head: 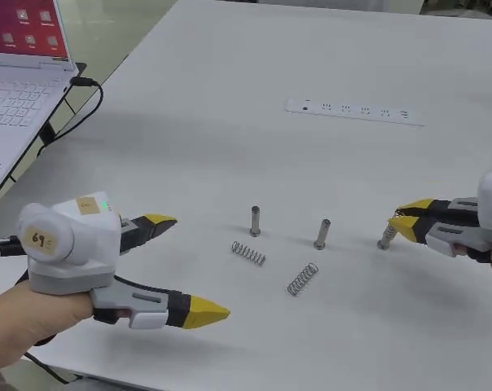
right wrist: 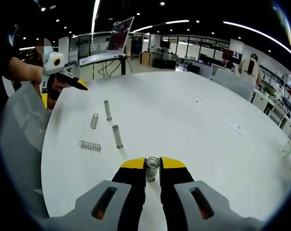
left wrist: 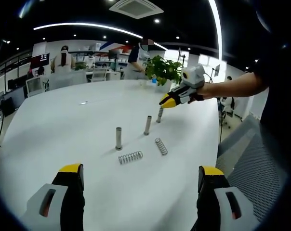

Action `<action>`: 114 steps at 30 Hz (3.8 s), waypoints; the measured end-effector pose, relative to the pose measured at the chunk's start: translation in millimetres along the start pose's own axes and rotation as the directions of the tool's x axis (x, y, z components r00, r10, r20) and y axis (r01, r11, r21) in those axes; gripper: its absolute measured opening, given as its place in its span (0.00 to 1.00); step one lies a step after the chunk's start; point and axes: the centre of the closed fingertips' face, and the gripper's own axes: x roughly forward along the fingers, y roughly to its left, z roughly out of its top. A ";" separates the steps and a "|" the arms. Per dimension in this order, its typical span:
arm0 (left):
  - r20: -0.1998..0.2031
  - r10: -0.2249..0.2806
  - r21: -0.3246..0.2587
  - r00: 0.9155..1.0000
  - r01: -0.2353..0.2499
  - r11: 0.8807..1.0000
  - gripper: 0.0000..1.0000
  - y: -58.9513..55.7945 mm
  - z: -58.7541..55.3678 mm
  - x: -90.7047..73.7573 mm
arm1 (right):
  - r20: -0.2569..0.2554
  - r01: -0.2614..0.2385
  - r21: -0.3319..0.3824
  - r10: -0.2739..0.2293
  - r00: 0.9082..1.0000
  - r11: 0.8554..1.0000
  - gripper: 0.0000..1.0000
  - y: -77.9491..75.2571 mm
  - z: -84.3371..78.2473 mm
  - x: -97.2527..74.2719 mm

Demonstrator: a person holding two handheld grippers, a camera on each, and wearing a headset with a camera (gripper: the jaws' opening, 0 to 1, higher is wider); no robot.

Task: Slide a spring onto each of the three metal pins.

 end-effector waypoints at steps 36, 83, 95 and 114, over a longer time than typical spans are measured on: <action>0.010 0.002 0.001 1.000 -0.002 1.000 0.96 1.0 6.1 0.0 | -0.068 -0.015 0.011 0.016 0.998 1.000 0.17 4.3 -13.7 10.0; 0.008 0.000 0.005 1.000 0.000 1.000 0.96 0.5 9.2 3.3 | -0.009 -0.059 -0.031 0.058 0.998 0.998 0.35 37.8 -12.8 -30.7; 0.008 0.003 0.005 1.000 -0.003 1.000 0.96 1.7 8.2 2.1 | -0.049 -0.113 -0.066 0.109 0.993 0.991 0.36 57.5 -28.9 -32.7; 0.003 0.001 0.005 1.000 -0.001 1.000 0.96 0.9 6.3 0.9 | -0.100 -0.179 -0.170 0.163 0.981 0.969 0.36 68.4 -36.4 -29.5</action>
